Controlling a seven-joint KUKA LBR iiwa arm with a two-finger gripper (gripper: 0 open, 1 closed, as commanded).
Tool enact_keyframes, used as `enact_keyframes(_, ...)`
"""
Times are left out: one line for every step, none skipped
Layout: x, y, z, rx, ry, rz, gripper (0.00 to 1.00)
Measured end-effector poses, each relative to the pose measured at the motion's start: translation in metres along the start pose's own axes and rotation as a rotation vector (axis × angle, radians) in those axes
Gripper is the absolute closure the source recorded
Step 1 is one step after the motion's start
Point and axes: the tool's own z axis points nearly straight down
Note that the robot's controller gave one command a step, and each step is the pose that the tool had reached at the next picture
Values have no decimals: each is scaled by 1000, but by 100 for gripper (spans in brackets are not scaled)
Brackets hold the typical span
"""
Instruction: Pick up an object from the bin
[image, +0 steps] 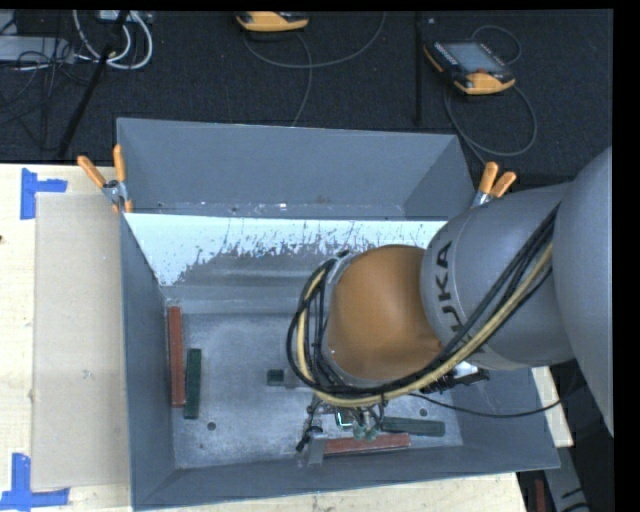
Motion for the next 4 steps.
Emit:
enact_keyframes(-39, -176, 65, 2, -8, -135, 0)
enact_keyframes(-10, -219, 33, 0, -8, -37, 0)
enact_keyframes(-7, -194, 34, -2, -7, -104, 0)
enact_keyframes(-10, -187, 60, 2, -37, -191, 0)
